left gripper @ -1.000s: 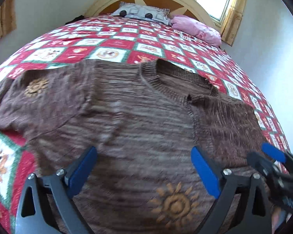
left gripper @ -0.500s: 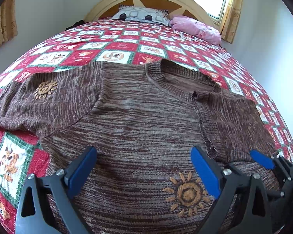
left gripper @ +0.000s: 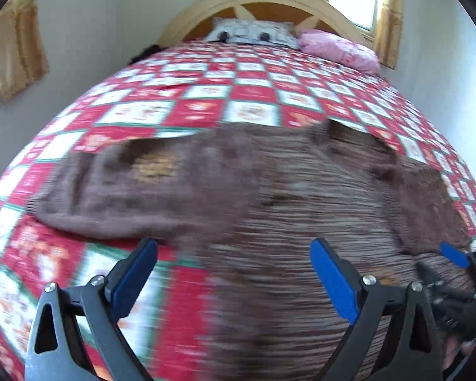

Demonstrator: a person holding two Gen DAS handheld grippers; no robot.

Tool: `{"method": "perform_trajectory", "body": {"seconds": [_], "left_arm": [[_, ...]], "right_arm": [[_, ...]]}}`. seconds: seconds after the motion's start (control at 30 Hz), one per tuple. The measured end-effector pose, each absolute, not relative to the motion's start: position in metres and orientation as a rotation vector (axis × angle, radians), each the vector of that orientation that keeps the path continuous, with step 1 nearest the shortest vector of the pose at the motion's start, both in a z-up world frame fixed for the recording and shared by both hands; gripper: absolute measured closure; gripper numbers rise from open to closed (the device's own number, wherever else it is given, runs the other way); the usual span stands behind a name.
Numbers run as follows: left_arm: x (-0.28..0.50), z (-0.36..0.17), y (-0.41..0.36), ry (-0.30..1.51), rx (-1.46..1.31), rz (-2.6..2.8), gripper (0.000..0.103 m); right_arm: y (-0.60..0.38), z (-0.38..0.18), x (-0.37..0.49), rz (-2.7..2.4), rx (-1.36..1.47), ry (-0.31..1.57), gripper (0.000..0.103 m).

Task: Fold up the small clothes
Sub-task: 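Move the left tool to the other sleeve cuff and grasp it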

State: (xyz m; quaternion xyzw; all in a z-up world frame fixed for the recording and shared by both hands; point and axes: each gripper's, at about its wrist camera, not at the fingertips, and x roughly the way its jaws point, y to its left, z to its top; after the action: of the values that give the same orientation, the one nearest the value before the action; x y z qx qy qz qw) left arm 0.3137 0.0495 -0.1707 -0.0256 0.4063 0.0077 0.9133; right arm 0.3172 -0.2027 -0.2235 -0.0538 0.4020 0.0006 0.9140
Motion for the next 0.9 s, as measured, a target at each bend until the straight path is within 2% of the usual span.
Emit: {"method": "perform_trajectory", "body": {"seconds": [0.37,0.47,0.5,0.7,0.77,0.8,0.83,0.9], "left_arm": [[0.318,-0.189,0.204,0.864,-0.258,0.333,0.007],[0.32,-0.198,0.228,0.879,-0.355,0.341,0.019],[0.323,-0.202,0.236,0.887,-0.407,0.322,0.027],[0.337,-0.208,0.26,0.841,-0.602,0.25,0.029],[0.345,-0.211,0.264,0.833,-0.615,0.249,0.038],[0.349,-0.211,0.265,0.839,-0.601,0.259,0.052],[0.352,-0.211,0.266,0.844,-0.585,0.272,0.074],[0.358,-0.212,0.269,0.855,-0.581,0.256,0.093]], "right_arm": [[-0.2,-0.224,0.316,-0.008,-0.126,0.819,0.032],[-0.201,-0.224,0.315,-0.007,-0.124,0.818,0.032],[-0.201,-0.224,0.315,-0.007,-0.125,0.817,0.032],[-0.201,-0.223,0.315,-0.005,-0.117,0.815,0.032],[-0.202,-0.222,0.315,-0.002,-0.112,0.813,0.032],[-0.202,-0.222,0.315,-0.001,-0.11,0.812,0.032],[-0.202,-0.222,0.315,0.0,-0.106,0.809,0.032],[-0.204,-0.221,0.315,0.004,-0.099,0.805,0.032]]}}
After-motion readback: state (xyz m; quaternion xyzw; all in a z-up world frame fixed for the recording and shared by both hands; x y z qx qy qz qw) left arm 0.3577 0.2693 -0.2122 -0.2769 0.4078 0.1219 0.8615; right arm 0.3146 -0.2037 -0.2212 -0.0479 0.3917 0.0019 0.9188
